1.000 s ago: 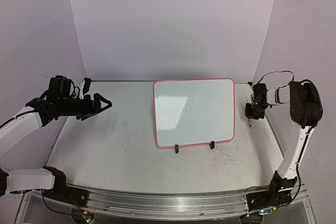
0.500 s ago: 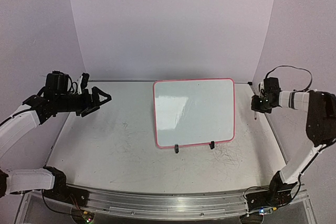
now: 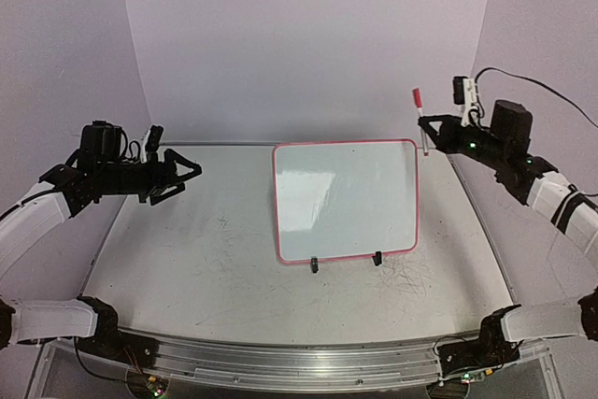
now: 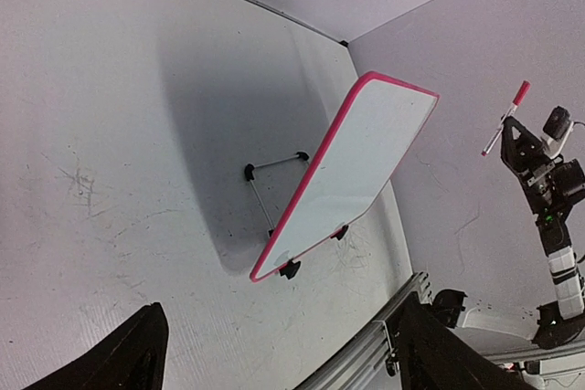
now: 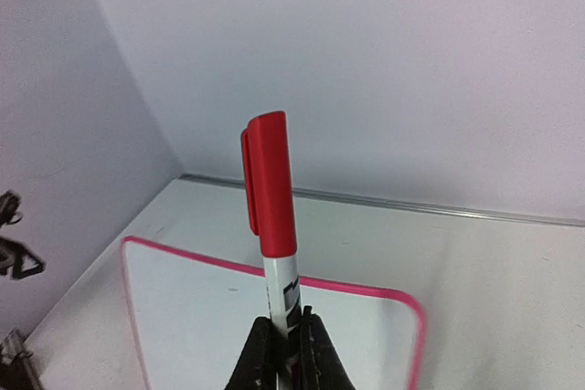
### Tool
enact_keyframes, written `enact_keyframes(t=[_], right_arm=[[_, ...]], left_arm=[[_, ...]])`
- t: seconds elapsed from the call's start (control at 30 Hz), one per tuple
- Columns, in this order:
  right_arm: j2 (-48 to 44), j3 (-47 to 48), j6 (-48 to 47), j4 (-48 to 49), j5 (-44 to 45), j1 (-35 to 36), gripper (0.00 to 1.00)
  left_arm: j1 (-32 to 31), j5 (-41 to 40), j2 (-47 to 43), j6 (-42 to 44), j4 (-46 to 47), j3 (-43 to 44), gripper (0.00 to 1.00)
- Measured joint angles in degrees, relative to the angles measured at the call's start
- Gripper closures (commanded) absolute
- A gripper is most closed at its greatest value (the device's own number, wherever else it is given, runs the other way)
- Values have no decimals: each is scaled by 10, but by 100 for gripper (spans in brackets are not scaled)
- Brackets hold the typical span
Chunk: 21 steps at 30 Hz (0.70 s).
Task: Write a sentence on the whiteboard
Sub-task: Pass from the right arm to the left
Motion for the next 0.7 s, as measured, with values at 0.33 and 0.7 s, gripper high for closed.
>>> enact_keyframes(t=[0.33, 0.7], right_arm=[[211, 153, -69, -45, 1, 287, 100], [377, 266, -128, -111, 3, 407, 100]], left_arm=[[-109, -3, 31, -26, 22, 21, 18], [-168, -17, 53, -46, 55, 26, 42]])
